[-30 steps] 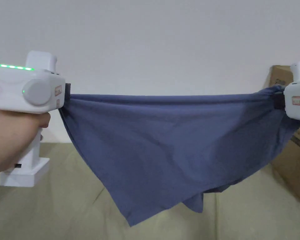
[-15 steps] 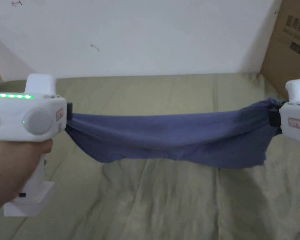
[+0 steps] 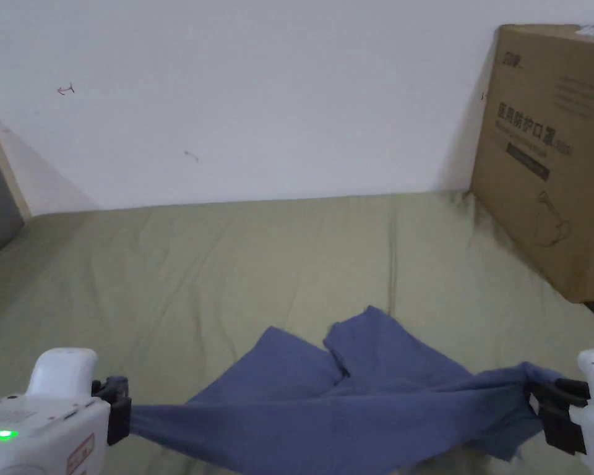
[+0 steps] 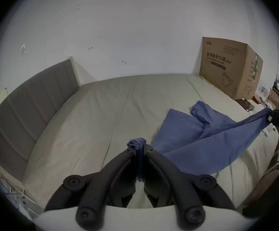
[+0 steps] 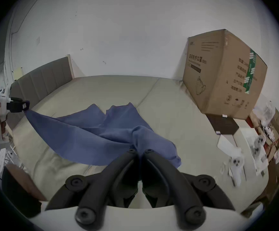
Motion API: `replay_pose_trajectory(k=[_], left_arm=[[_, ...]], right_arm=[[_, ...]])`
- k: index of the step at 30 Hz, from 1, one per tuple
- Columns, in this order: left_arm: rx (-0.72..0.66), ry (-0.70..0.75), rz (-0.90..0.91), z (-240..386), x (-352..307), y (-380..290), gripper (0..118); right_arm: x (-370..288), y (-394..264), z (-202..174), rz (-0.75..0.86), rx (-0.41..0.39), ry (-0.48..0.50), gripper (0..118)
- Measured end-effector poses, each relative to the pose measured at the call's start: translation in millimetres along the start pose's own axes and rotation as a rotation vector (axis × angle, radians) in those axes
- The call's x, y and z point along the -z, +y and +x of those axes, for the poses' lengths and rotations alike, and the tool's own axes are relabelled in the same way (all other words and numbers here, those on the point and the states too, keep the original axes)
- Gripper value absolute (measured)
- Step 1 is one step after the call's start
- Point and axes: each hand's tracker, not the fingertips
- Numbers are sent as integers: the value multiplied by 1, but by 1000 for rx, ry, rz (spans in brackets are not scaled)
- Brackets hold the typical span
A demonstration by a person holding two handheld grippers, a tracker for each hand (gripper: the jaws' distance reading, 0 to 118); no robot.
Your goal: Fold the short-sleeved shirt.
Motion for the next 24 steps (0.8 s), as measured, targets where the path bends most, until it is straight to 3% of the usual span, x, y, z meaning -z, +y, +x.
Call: replay_pose_trajectory(k=[4, 7, 10, 14, 15, 16, 17, 18, 19, 22, 23, 24], left_arm=[[-9, -7, -93, -3, -32, -50, 6], [3, 15, -152, 1, -32, -85, 6], [-15, 21, -212, 2, -23, -110, 6], [-3, 16, -319, -2, -11, -129, 12], [-11, 7, -336, -4, -9, -133, 26], [-23, 15, -343, -6, -11, -134, 72], [-58, 1, -346, -11, -14, -136, 111], [-102, -47, -336, -15, -20, -137, 118], [-149, -85, -239, -17, -29, -128, 110], [-121, -4, -172, -17, -55, -108, 110], [-130, 21, -110, -11, -80, -115, 106], [-142, 54, -48, -8, -98, -112, 94]], right_arm=[[-38, -43, -4, -94, -5, 40, 0], [-42, -71, -9, -148, -58, -2, 0], [-33, -88, -8, -245, 30, 7, 0], [-25, -102, -2, -306, 49, -36, 6], [-26, -105, 1, -324, 86, -68, 20], [-29, -107, 4, -343, 124, -85, 64], [-35, -110, 7, -358, 169, -80, 102], [-43, -113, 10, -343, 200, -64, 118], [-55, -113, 10, -269, 225, -74, 117], [-87, -106, -2, -150, 202, -91, 117], [-100, -102, -9, -84, 195, -103, 115], [-117, -96, -14, -2, 199, -106, 112]])
